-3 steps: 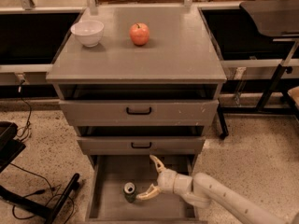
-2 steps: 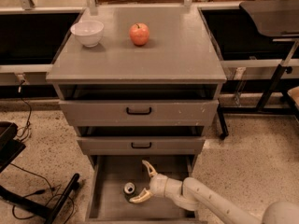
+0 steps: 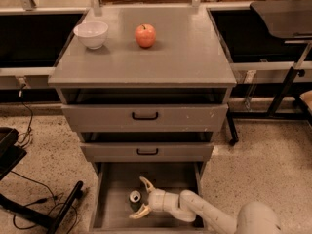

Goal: Pick green can from bottom drawer and place on counter

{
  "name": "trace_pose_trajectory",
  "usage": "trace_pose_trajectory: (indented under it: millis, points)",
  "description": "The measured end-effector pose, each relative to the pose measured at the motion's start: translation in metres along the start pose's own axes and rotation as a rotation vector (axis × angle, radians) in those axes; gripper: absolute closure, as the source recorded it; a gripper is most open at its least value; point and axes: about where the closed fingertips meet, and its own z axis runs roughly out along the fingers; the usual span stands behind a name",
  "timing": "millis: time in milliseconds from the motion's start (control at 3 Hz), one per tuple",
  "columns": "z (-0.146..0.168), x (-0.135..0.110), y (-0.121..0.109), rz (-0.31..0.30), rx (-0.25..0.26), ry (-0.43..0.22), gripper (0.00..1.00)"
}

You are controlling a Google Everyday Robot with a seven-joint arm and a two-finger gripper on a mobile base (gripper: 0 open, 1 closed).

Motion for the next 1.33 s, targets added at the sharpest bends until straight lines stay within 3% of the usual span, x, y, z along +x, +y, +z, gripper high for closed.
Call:
trace_pose_trajectory:
  millis: [333,667,1333]
  points:
    - [0.020,0.020,0.007,0.008,-0.054,0.027,0.05]
    - [0.032,0.031,0.011,0.005,-0.083,0.057,0.24]
    - [0.036,0.027,0.015,-0.008,-0.105,0.117,0.70]
